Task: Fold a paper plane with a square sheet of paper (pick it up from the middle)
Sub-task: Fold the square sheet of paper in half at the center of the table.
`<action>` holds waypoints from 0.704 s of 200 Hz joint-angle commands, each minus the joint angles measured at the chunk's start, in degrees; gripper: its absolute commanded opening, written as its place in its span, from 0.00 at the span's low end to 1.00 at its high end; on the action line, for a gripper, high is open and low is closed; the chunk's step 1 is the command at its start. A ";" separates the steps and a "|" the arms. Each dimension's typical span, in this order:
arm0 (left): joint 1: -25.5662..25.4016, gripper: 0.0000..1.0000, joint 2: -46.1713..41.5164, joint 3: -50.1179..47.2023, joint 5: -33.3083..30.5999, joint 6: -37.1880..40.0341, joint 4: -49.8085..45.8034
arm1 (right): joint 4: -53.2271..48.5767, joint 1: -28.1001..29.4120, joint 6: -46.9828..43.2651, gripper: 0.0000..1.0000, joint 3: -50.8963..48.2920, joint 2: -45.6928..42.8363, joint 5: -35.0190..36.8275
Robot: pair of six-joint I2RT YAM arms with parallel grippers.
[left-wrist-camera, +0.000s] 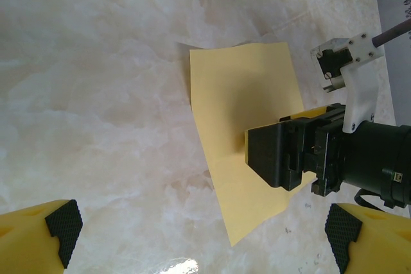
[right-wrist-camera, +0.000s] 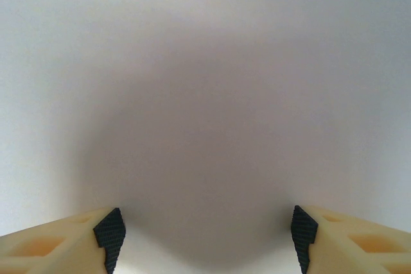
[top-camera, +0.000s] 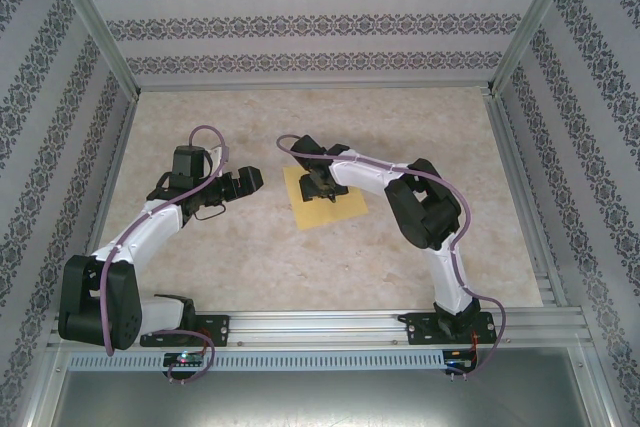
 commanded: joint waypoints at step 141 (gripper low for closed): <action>-0.80 1.00 0.49 -0.03 -0.58 2.10 -1.95 | 2.74 0.00 -2.26 0.69 -4.25 -4.10 -0.13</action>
